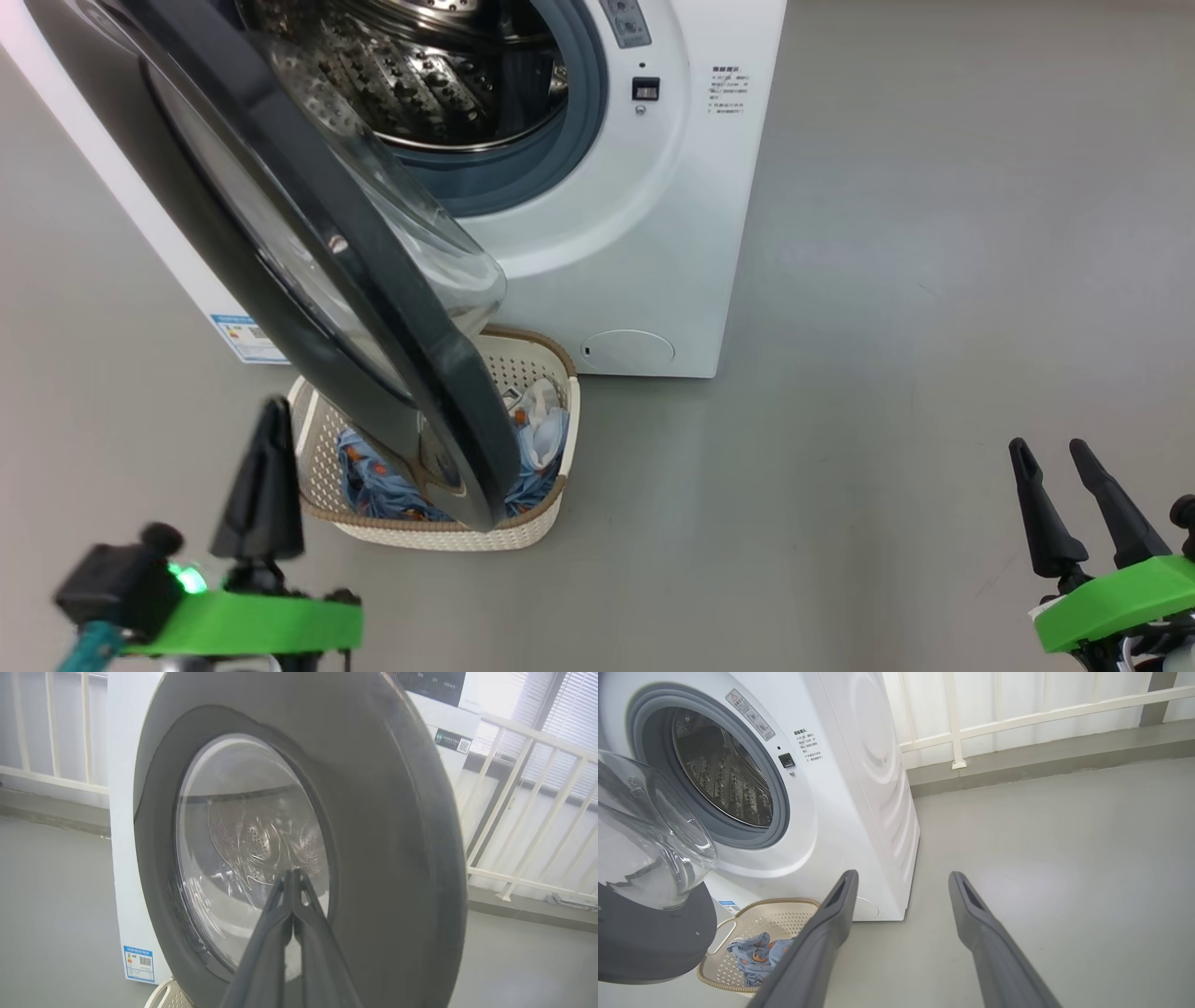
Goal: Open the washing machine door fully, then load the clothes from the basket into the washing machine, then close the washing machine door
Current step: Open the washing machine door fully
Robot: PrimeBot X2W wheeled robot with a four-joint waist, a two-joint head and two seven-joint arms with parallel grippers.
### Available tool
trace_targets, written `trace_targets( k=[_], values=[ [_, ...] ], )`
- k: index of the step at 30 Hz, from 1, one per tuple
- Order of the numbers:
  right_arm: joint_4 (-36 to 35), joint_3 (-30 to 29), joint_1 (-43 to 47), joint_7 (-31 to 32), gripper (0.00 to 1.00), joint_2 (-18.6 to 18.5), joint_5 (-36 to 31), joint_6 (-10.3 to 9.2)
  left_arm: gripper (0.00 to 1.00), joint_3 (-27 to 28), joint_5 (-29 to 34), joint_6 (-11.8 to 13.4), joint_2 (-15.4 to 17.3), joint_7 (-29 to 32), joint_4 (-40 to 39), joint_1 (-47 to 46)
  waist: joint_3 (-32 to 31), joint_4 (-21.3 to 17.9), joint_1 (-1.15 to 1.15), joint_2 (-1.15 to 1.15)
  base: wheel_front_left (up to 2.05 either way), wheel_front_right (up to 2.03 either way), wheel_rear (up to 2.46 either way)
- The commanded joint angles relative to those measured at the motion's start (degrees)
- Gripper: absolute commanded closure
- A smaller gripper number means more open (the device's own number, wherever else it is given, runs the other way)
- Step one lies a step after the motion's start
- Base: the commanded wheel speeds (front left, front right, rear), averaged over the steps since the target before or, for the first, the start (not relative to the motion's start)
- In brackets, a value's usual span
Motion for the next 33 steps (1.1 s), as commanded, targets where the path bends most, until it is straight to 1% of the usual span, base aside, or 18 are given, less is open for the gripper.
trace_targets(
  k=[1,4,8,9,11,13,16,17,20,21,25,30,33],
  values=[
    [-1.5,0.8,0.5,-0.7,0.00,-1.2,-0.8,0.09,1.00,2.5,0.1,0.3,0.8,-0.4,-4.4,-2.9,0.0,0.0,0.00,0.00,0.00,0.00,0.00],
    [-1.8,0.9,0.5,-0.7,0.00,-1.3,-0.7,0.09,1.00,2.3,0.1,1.7,0.8,-0.4,-11.2,-3.9,0.0,-0.1,0.00,0.00,0.00,0.00,0.00],
    [-2.0,1.2,0.4,-0.7,0.00,-1.6,-0.4,0.09,1.00,-2.0,-0.2,3.8,0.8,-0.4,-20.2,-5.1,0.3,-0.4,0.00,0.00,0.00,0.00,0.00],
    [-2.0,1.2,0.4,-0.7,0.00,-1.6,-0.4,0.09,1.00,-2.0,-0.2,3.8,0.8,-0.4,-20.2,-5.1,0.3,-0.4,0.00,0.00,0.00,0.00,0.00],
    [-2.2,1.0,0.3,-0.7,0.00,-1.7,-0.3,0.09,1.00,-5.5,0.1,4.4,0.8,-0.4,-22.9,-5.6,0.5,-0.4,0.00,0.00,0.00,0.00,0.00],
    [-2.3,0.7,0.3,-0.7,0.00,-1.7,-0.3,0.09,1.00,-9.2,-0.3,4.7,0.8,-0.4,-23.9,-6.4,0.7,-0.3,0.00,0.00,0.00,0.00,0.00],
    [-2.6,0.7,0.3,-0.7,0.00,-1.6,-0.5,0.09,1.00,-15.0,-0.4,4.3,0.8,-0.4,-21.5,-7.6,0.9,-0.4,0.00,0.00,0.00,0.00,0.00],
    [-2.6,0.9,0.2,-0.7,0.00,-1.6,-0.5,0.09,1.00,-18.2,-1.0,4.0,0.8,-0.4,-18.3,-8.2,1.1,-0.5,0.00,0.00,0.00,0.00,0.00],
    [-2.7,1.2,-0.1,-0.7,0.00,-1.5,-0.5,0.09,1.00,-22.2,-1.9,3.6,0.8,-0.4,-12.6,-9.3,1.2,-0.9,0.00,0.00,0.00,0.00,0.00],
    [-2.7,1.2,-0.2,-0.7,0.00,-1.5,-0.6,0.09,1.00,-22.9,-2.9,3.8,0.8,-0.4,-11.0,-9.6,1.2,-0.9,0.00,0.00,0.00,0.00,0.00],
    [-2.8,1.1,-0.6,-0.7,0.00,-1.4,-0.8,0.09,1.00,-24.5,-5.2,4.6,0.8,-0.4,-4.8,-11.1,1.4,-1.1,0.00,0.00,0.00,0.00,0.00],
    [-3.2,1.0,-0.8,-0.7,0.00,-1.3,-1.0,0.09,1.00,-23.9,-8.0,5.9,0.8,-0.4,1.8,-12.8,1.5,-1.2,0.00,0.00,0.00,0.00,0.00],
    [-3.3,1.0,-0.8,-0.7,0.00,-1.3,-1.1,0.09,1.00,-23.5,-9.2,6.1,0.8,-0.4,4.8,-13.8,1.4,-1.2,0.00,0.00,0.00,0.00,0.00]
  ],
)
